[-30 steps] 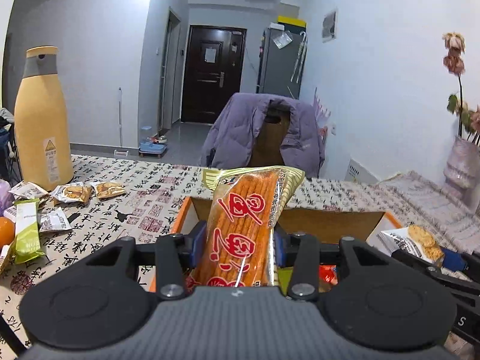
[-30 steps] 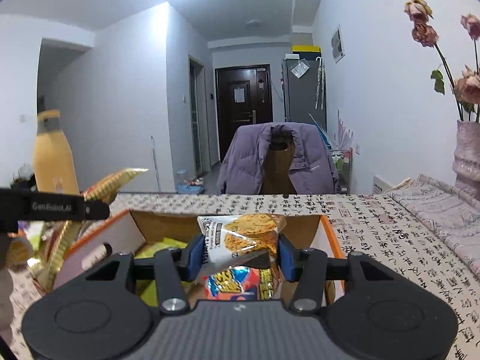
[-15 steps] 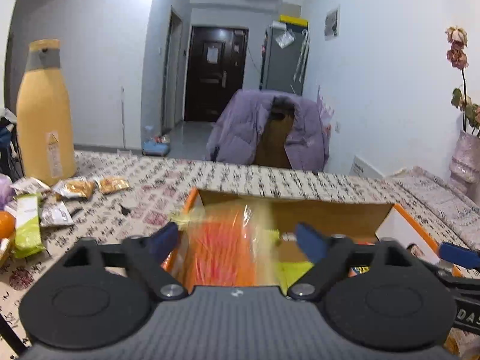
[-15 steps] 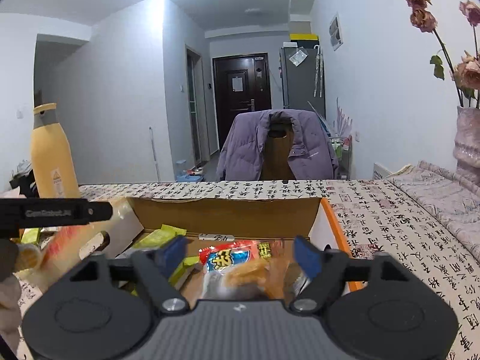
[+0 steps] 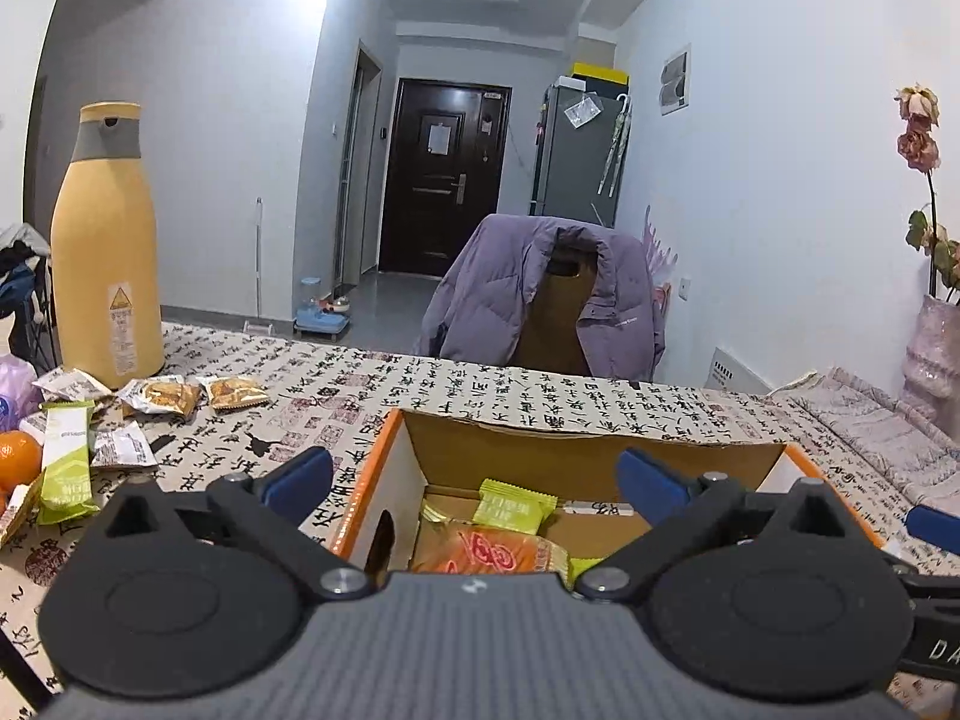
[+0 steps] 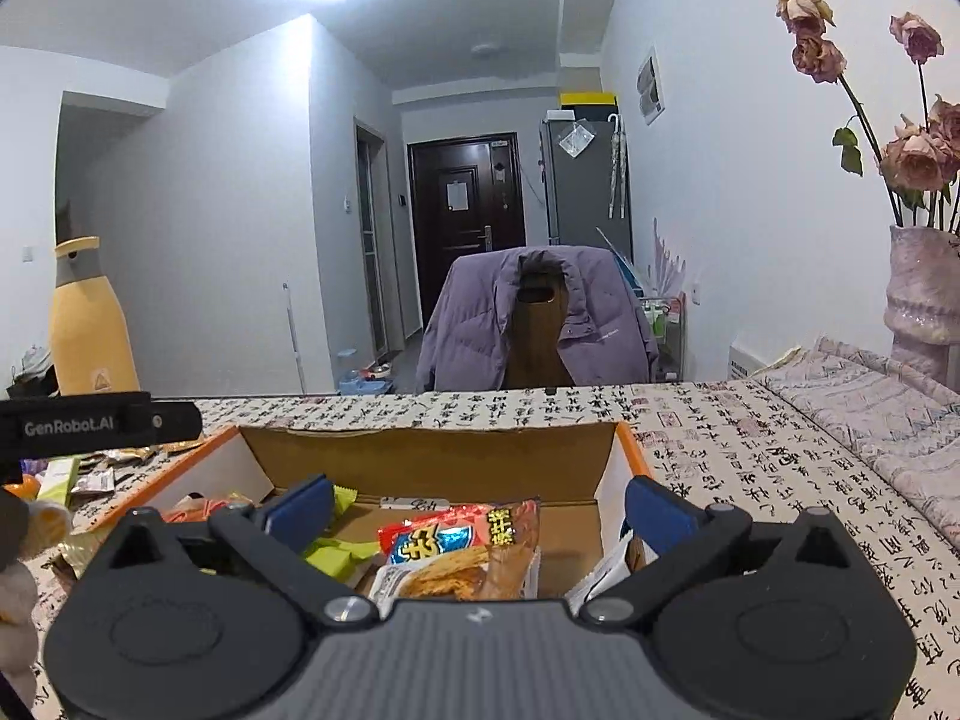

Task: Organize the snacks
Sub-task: 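Move both tools back over the snack pile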

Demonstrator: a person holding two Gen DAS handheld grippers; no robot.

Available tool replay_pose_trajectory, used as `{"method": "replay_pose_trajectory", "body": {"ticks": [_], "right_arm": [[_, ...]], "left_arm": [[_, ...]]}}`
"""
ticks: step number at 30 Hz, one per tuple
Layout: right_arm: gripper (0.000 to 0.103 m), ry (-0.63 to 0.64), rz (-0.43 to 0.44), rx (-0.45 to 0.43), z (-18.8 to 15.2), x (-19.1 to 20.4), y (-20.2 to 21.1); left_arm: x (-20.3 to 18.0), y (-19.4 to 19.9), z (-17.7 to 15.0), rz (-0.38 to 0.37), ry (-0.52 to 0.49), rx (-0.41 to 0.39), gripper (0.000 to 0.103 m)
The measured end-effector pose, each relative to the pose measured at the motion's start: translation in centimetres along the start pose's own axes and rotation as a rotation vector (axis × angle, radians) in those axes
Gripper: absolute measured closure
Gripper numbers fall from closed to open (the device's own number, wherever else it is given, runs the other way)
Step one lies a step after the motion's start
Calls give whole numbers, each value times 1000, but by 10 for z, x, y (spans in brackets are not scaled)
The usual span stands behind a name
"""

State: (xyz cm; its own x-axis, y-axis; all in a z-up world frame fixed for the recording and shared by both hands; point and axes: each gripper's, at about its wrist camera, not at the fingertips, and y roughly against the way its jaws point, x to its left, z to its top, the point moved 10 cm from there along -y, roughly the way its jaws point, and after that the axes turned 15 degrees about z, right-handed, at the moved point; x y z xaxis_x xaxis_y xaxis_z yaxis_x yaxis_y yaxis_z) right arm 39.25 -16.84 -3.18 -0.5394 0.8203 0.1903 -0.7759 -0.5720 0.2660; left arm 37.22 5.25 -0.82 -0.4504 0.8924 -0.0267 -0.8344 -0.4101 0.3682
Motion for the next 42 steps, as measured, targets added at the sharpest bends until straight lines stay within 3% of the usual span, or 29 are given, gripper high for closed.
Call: {"method": "replay_pose_trajectory", "body": {"ticks": [11, 19, 42], "right_arm": [[0, -8, 8, -16, 27, 10, 25], [0, 9, 17, -30, 31, 31, 62], [0, 2, 47, 101, -53, 75, 136]], "left_arm": [[18, 41, 21, 21, 5, -33, 0], [37, 78, 13, 23, -10, -46, 0], [97, 149, -80, 0, -42, 57, 0]]}}
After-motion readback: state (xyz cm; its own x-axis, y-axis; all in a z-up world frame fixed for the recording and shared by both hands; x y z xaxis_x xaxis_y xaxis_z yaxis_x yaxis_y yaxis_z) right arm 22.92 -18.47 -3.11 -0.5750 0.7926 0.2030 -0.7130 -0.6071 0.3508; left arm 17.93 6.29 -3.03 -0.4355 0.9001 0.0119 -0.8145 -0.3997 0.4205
